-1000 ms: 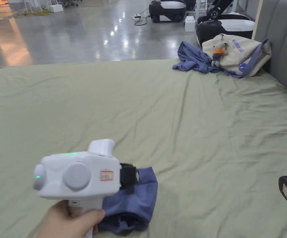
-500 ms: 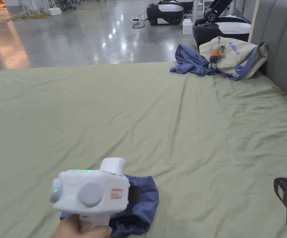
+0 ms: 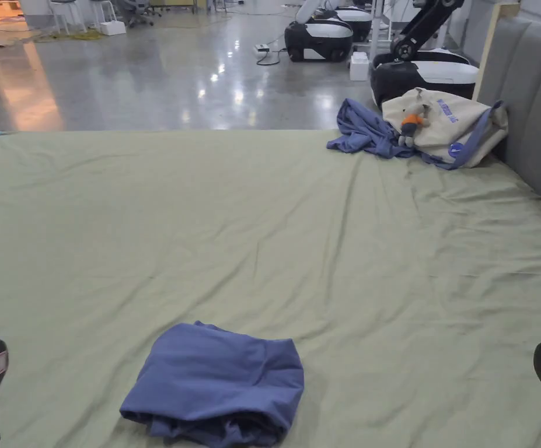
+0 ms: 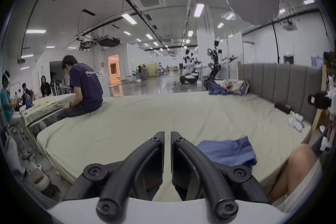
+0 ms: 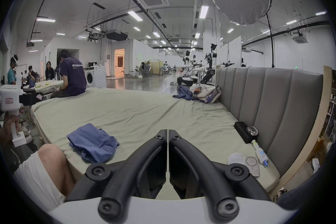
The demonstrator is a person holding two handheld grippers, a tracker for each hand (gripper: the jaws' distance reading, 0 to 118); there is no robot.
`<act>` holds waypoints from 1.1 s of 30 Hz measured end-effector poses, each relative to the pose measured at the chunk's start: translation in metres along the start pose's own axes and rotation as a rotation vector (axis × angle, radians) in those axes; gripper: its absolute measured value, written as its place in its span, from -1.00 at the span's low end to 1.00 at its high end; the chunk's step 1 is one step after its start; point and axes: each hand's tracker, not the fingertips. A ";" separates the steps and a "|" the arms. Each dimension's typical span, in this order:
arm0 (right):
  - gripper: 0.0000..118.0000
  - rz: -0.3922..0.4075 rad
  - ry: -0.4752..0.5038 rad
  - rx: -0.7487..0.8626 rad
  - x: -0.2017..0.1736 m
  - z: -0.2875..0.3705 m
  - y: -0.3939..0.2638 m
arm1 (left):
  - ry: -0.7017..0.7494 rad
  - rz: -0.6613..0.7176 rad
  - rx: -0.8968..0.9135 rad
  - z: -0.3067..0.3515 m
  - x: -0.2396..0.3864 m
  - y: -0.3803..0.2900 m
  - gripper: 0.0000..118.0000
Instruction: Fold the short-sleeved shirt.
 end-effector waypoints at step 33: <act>-0.94 -0.443 0.612 -0.730 -0.147 -0.256 -0.090 | -0.675 0.421 -0.907 -0.275 -0.002 -0.021 0.54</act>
